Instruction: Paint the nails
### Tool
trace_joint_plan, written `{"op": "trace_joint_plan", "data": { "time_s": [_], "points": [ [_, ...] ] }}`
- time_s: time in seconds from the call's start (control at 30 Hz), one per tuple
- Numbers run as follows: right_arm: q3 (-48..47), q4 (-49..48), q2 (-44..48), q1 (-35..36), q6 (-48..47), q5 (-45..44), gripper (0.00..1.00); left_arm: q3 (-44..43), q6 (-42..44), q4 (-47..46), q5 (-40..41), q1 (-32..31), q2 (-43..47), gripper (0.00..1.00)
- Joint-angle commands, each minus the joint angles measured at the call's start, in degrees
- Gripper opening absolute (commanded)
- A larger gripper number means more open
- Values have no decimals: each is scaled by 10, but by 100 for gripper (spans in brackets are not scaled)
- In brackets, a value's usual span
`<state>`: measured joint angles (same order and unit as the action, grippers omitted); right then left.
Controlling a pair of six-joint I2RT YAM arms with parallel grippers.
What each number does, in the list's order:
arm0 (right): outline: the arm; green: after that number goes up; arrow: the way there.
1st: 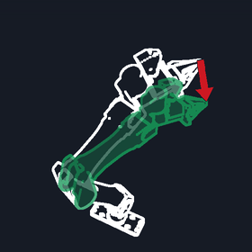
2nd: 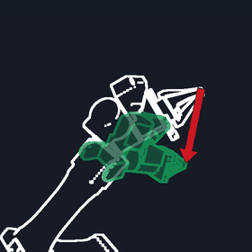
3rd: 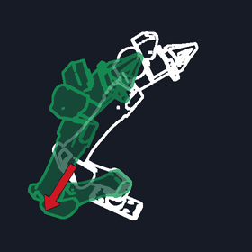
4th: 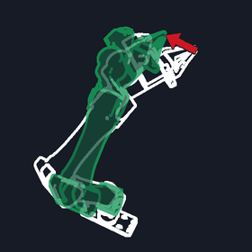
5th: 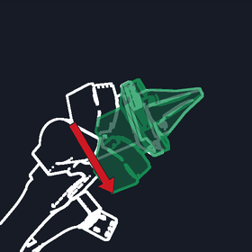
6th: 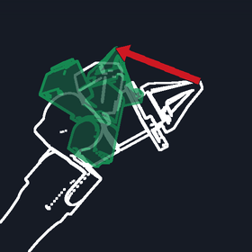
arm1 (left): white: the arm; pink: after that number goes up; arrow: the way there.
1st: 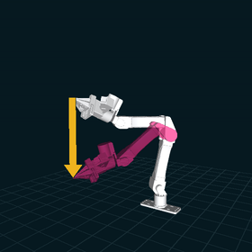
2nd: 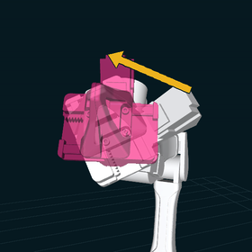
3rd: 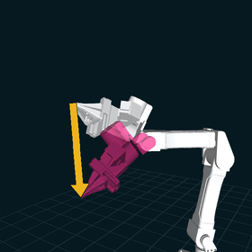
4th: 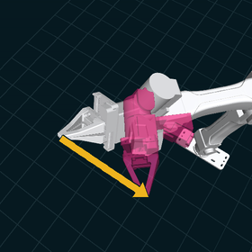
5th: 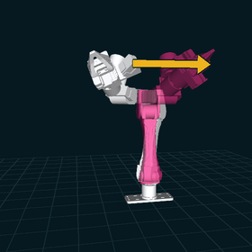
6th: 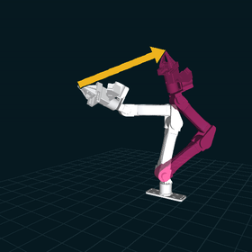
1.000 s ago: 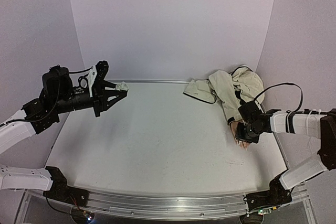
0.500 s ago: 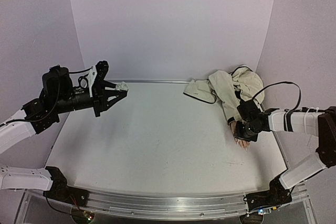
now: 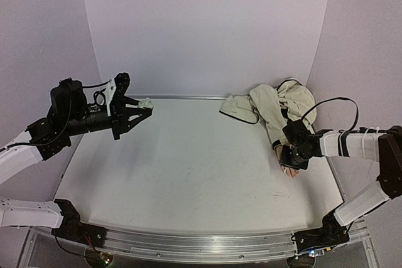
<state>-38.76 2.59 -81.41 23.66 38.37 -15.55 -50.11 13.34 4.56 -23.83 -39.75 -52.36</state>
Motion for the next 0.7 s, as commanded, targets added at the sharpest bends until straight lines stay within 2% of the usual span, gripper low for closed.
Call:
{"op": "trace_joint_plan", "data": {
  "time_s": [0.0, 0.4, 0.67],
  "points": [
    [-17, 24, 3, -2, 6, -18, 0, -3, 3, -8, -2, 2, 13, 0],
    [-4, 38, 28, -2, 13, -10, 0, -4, 2, -8, -2, 2, 11, 0],
    [0, 53, 96, -2, 15, 16, 0, -4, 2, -8, -3, 2, 8, 0]
  ]
}}
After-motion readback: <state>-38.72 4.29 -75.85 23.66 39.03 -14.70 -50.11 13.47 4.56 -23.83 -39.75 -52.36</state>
